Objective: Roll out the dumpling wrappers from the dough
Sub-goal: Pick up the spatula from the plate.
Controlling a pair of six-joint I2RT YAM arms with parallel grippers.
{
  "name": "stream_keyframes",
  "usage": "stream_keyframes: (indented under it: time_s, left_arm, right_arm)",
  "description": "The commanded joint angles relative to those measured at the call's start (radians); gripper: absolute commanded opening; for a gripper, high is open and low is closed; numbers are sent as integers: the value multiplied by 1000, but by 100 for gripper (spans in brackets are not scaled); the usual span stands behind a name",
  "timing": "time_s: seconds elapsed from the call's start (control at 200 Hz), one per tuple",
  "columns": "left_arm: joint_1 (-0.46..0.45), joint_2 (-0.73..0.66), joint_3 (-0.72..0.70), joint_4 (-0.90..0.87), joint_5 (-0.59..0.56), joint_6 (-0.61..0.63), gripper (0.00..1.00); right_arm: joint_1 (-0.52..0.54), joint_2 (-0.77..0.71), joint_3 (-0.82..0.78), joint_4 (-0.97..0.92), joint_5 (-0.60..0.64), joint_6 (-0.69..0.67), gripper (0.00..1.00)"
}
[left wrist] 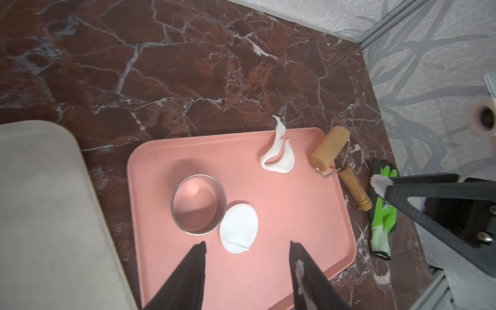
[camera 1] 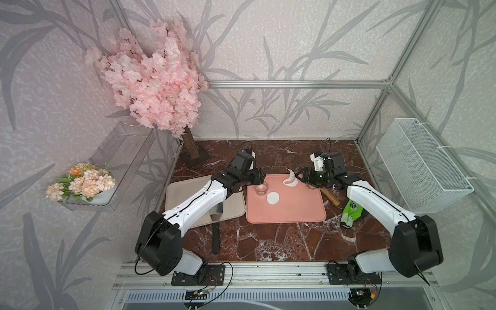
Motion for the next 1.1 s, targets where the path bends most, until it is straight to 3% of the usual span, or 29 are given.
stream_keyframes:
  time_s: [0.0,0.15,0.23,0.325,0.38,0.405,0.43,0.72,0.76,0.83,0.95,1.095]
  left_arm:
    - [1,-78,-59,-82,-130,-45,50]
    - [2,-149,-123,-233,-257,-111,50]
    - [2,-184,-158,-325,-313,-163,66]
    - [3,-238,-218,-391,-387,-226,69]
    - [13,-272,-254,-409,-402,-266,83]
    - [21,-289,-270,-413,-396,-277,97]
    - [29,-304,-284,-413,-388,-288,100]
    - [108,-483,-420,-423,-350,-450,100]
    - [108,-499,-435,-439,-348,-457,92]
    - [109,-495,-458,-471,-350,-460,68]
    - [110,-420,-476,-516,-323,-456,63]
    - [109,-313,-480,-570,-342,-460,65]
  right_arm:
    - [40,-31,-2,-107,27,-46,53]
    - [89,-53,-23,-150,52,-36,57]
    - [106,-73,-58,-122,59,-14,59]
    - [124,-82,-86,-99,69,8,60]
    - [136,-82,-93,-86,70,17,60]
    - [143,-81,-92,-81,69,17,60]
    - [148,-81,-93,-78,71,17,60]
    - [162,-73,-131,-15,56,30,60]
    - [162,-77,-139,-6,55,30,60]
    - [162,-76,-148,10,52,28,60]
    - [162,-69,-163,40,44,30,60]
    - [161,-61,-177,69,28,34,60]
